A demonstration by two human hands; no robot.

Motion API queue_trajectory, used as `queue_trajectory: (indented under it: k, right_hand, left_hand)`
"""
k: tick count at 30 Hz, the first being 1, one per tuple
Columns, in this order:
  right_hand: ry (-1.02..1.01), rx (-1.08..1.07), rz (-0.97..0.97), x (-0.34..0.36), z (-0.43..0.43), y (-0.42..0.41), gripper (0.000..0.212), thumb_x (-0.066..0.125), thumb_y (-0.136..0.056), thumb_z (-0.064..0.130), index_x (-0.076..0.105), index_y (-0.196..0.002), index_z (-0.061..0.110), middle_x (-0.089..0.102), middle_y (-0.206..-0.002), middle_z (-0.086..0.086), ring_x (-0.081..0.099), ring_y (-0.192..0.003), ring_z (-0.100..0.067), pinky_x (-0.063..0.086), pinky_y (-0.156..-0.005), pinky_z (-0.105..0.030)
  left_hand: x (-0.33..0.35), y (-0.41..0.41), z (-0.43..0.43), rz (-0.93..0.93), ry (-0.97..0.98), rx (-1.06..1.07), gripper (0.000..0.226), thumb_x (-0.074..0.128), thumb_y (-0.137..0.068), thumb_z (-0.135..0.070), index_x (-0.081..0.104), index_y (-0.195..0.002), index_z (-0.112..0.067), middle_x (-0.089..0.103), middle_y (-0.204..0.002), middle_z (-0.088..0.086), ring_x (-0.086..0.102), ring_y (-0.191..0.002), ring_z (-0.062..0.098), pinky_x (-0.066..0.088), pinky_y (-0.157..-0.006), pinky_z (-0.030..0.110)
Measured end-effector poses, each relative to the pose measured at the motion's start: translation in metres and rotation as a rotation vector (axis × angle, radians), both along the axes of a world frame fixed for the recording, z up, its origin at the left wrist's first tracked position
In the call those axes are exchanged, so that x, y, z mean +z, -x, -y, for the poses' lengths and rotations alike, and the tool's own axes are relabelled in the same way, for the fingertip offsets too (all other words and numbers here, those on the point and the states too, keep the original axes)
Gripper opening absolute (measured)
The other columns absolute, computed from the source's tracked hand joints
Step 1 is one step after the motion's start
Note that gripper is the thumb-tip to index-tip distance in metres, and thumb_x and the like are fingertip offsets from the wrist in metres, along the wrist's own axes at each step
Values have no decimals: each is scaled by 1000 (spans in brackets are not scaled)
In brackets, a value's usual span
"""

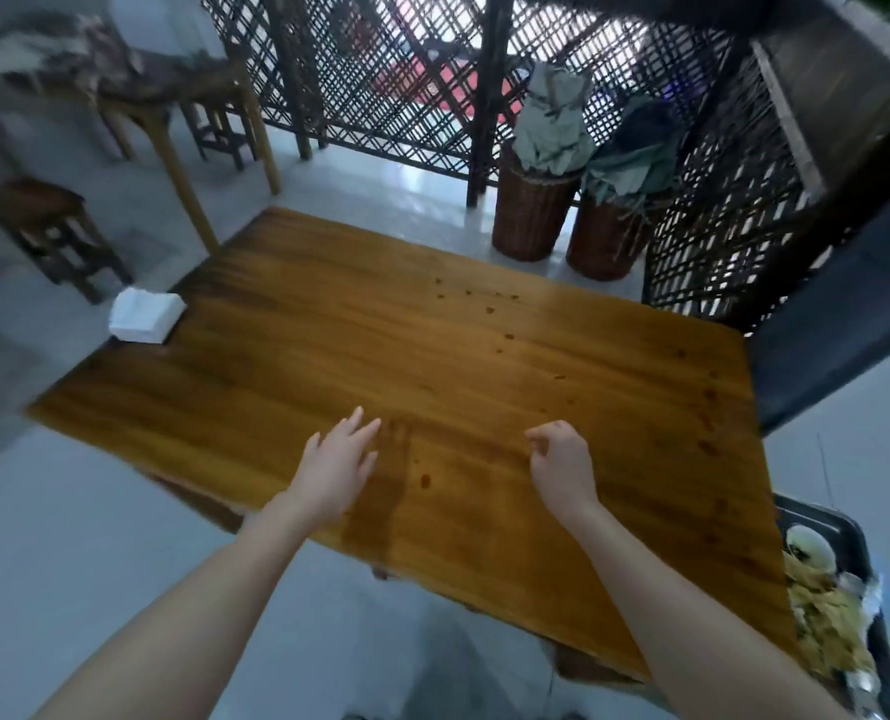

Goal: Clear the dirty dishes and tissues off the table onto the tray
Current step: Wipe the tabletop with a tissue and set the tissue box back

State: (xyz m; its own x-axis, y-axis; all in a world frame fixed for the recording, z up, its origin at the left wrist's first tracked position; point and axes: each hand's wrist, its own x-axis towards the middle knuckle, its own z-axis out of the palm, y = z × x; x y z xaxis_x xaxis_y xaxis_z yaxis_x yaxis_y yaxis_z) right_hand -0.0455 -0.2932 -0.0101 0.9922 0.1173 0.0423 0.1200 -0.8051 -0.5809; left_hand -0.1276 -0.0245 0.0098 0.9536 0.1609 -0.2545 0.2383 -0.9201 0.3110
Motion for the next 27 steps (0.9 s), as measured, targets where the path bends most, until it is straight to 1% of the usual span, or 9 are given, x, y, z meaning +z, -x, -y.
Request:
queue_trajectory:
  k: [5, 11, 14, 16, 20, 24, 27]
  right_hand:
    - [-31, 127, 10, 9, -112, 22, 23, 52, -93, 3, 68, -108, 8, 62, -104, -2, 59, -96, -16, 45, -82, -19]
    - [-34, 307, 24, 14, -220, 31, 24, 52, -92, 3, 69, -107, 10, 63, -102, -1, 60, -96, -15, 50, -86, -25]
    - [-45, 387, 28, 11, -270, 32, 22, 54, -91, 5, 69, -107, 10, 63, -103, -1, 60, -97, -14, 51, -88, -27]
    - [-49, 428, 18, 8, -300, 29, 22, 54, -92, 5, 69, -107, 11, 63, -105, 0, 60, -98, -13, 51, -90, -27]
    - [-57, 480, -3, -2, -355, 16, 21, 54, -92, 7, 68, -107, 12, 63, -106, 2, 59, -100, -11, 49, -92, -26]
    - [-68, 499, -17, -18, -413, -8, 20, 55, -92, 5, 68, -106, 10, 64, -105, -2, 60, -99, -14, 49, -91, -24]
    - [-61, 492, -41, -26, -460, -24, 20, 57, -91, 5, 68, -107, 10, 64, -105, -3, 61, -98, -15, 49, -89, -23]
  left_hand:
    - [6, 36, -82, 29, 7, 104, 51, 41, -101, -32, 27, -150, -28, 18, -159, 0, 26, -143, 18, 20, -116, 45]
    - [1, 70, -157, 21, 20, 258, 50, 40, -101, -34, 27, -150, -27, 19, -159, 0, 31, -141, 19, 24, -115, 43]
    - [-5, 83, -189, 16, 58, 324, 50, 42, -101, -32, 29, -149, -26, 22, -158, 2, 43, -133, 22, 30, -113, 42]
    - [-10, 90, -211, 22, 76, 370, 50, 43, -101, -33, 31, -149, -25, 24, -158, 2, 50, -126, 21, 33, -111, 43]
    - [-24, 94, -263, 14, 73, 422, 51, 42, -101, -34, 30, -149, -25, 25, -157, 0, 44, -132, 19, 30, -113, 42]
    - [-39, 81, -323, -13, 54, 445, 50, 41, -101, -33, 29, -149, -25, 25, -157, -1, 35, -139, 18, 28, -112, 37]
    - [-42, 69, -368, -23, 42, 440, 50, 42, -101, -33, 29, -149, -25, 26, -157, -1, 35, -138, 17, 28, -111, 35]
